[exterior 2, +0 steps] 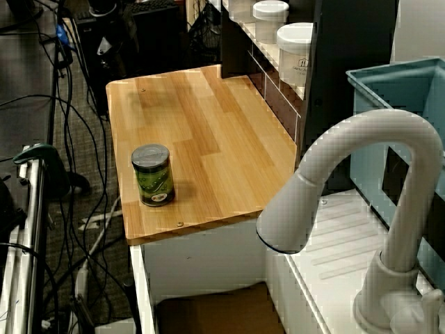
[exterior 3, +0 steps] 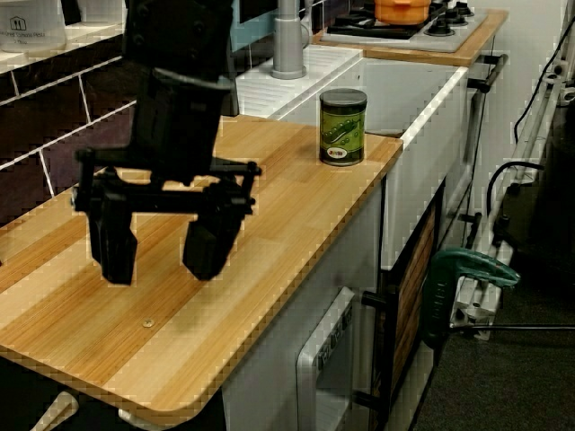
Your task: Push into sink
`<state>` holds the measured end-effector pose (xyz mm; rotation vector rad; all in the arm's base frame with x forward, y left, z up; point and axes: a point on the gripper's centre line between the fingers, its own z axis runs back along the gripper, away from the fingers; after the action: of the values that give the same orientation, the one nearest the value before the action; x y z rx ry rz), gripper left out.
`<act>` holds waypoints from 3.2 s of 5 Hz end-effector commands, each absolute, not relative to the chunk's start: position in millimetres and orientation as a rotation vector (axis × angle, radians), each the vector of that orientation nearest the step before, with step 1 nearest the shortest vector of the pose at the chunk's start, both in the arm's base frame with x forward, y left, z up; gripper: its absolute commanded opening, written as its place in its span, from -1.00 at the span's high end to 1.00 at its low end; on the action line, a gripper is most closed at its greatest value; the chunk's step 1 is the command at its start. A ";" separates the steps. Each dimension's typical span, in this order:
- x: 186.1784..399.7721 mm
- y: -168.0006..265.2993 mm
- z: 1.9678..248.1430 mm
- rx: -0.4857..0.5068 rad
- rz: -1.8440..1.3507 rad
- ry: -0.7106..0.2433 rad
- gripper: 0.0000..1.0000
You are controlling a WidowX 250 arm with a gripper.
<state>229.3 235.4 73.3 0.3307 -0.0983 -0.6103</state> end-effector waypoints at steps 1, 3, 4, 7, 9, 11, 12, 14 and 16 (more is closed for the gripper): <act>213.6 201.5 96.8 0.158 -0.762 -0.171 -1.00; 198.1 160.2 94.3 0.102 -0.838 -0.148 -1.00; 193.0 138.9 89.8 0.079 -0.858 -0.145 -1.00; 197.1 85.3 78.8 0.063 -0.939 -0.137 -1.00; 205.1 22.9 63.9 0.092 -0.990 -0.172 -1.00; 216.9 -21.6 49.9 0.078 -1.001 -0.166 -1.00; 225.0 -37.4 46.4 0.050 -0.987 -0.159 -1.00; 248.0 -62.8 56.5 -0.001 -1.013 -0.152 -1.00; 270.8 -94.5 62.1 -0.048 -1.082 -0.123 -1.00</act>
<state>270.0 -91.7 46.9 -0.0558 -0.0809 -1.0678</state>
